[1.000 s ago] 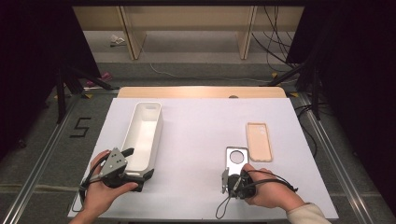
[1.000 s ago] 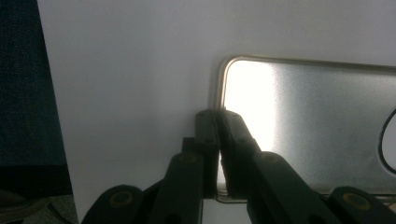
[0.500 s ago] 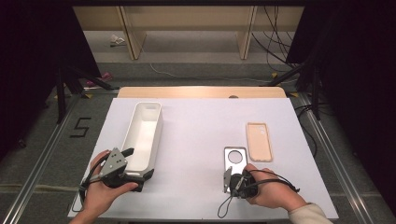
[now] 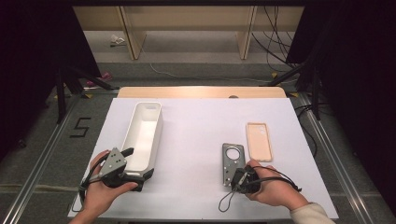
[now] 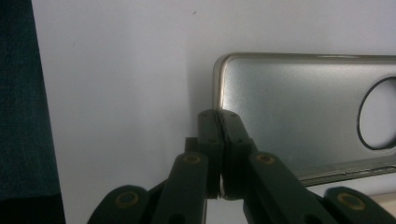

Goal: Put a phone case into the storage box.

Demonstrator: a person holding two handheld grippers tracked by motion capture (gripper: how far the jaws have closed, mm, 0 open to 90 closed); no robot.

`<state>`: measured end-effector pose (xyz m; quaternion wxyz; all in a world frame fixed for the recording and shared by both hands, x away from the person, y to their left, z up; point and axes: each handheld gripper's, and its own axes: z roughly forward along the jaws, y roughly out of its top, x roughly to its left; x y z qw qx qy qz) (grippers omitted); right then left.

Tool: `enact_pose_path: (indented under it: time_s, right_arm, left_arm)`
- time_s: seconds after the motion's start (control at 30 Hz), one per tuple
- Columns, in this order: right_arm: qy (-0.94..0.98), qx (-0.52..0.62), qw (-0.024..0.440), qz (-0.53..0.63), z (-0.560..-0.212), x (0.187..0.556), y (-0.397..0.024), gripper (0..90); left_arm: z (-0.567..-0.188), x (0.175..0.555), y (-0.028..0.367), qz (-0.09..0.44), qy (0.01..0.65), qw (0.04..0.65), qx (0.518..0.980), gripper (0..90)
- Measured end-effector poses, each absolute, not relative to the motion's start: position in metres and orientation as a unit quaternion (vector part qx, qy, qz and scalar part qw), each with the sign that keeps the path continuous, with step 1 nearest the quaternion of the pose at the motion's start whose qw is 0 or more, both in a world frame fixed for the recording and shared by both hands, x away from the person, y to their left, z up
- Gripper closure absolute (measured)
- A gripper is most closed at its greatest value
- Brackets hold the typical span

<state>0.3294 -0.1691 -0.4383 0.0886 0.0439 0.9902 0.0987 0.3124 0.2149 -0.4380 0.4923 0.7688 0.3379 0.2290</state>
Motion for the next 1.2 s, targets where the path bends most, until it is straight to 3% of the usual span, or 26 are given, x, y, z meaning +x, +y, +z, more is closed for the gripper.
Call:
enact_pose_path:
  time_s: [0.7,1.2]
  right_arm:
    - [0.968,0.072,0.111,0.212,-0.426,0.335,-0.169,88.6]
    - [0.952,0.090,0.116,0.270,-0.421,0.339,-0.166,88.6]
  left_arm:
    - [-0.424,0.314,0.211,0.225,0.359,0.507,0.751,1.7]
    - [-0.395,0.337,0.172,0.202,0.352,0.515,0.755,7.4]
